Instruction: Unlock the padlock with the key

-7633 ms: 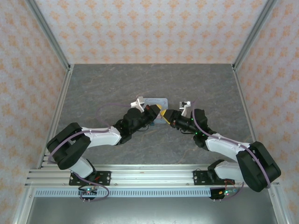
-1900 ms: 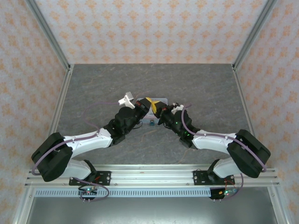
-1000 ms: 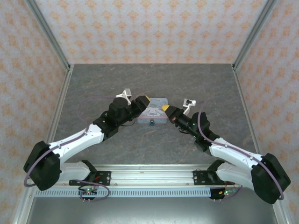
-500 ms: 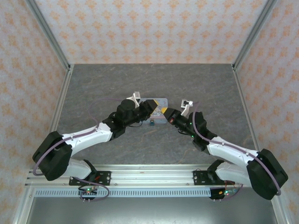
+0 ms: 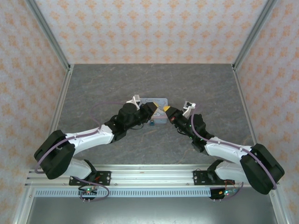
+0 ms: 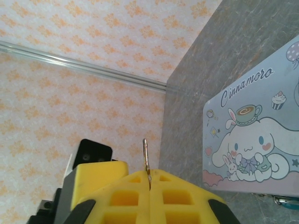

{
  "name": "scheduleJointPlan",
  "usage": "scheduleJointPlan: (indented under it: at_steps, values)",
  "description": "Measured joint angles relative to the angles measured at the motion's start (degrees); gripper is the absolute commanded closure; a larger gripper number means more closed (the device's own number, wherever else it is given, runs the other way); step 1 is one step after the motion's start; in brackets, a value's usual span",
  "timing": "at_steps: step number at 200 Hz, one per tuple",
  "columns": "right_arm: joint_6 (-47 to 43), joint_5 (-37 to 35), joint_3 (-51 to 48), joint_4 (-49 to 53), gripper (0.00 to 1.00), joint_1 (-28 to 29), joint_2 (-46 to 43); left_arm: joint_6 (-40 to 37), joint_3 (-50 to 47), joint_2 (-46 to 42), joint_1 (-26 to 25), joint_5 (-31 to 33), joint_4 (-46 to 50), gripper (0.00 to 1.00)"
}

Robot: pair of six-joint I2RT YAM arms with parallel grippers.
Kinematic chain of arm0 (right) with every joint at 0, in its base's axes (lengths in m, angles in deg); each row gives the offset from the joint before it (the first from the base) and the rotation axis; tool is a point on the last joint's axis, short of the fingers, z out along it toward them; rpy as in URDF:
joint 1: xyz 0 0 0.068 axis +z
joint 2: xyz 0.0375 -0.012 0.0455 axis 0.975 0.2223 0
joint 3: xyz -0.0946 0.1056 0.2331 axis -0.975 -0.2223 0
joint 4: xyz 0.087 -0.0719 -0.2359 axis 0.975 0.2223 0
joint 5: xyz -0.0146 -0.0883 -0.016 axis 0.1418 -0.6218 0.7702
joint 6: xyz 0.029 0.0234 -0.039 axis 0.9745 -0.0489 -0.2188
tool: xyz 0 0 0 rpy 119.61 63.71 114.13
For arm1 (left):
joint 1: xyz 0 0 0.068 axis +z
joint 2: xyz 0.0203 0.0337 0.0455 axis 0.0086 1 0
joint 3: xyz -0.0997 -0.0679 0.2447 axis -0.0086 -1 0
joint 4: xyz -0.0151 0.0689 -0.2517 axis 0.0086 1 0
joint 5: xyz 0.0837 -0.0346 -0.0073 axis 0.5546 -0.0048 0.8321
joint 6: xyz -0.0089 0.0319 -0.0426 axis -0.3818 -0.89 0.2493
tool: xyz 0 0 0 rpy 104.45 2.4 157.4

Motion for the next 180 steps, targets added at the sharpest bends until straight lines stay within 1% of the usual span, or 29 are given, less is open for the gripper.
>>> scheduleJointPlan:
  at_steps: [108, 145, 180]
  values:
    - [1.7, -0.8, -0.2, -1.9, 1.00, 0.0, 0.0, 2.2, 0.0, 4.5, -2.0, 2.1, -3.8, 0.73]
    - [2.1, -2.3, -1.6, -2.5, 1.00, 0.0, 0.0, 2.9, 0.0, 4.5, -2.3, 4.4, -4.3, 0.70]
    - [2.3, -3.4, -2.5, -2.3, 1.00, 0.0, -0.1, 3.5, -0.6, 2.8, -2.3, 7.6, -4.1, 0.69]
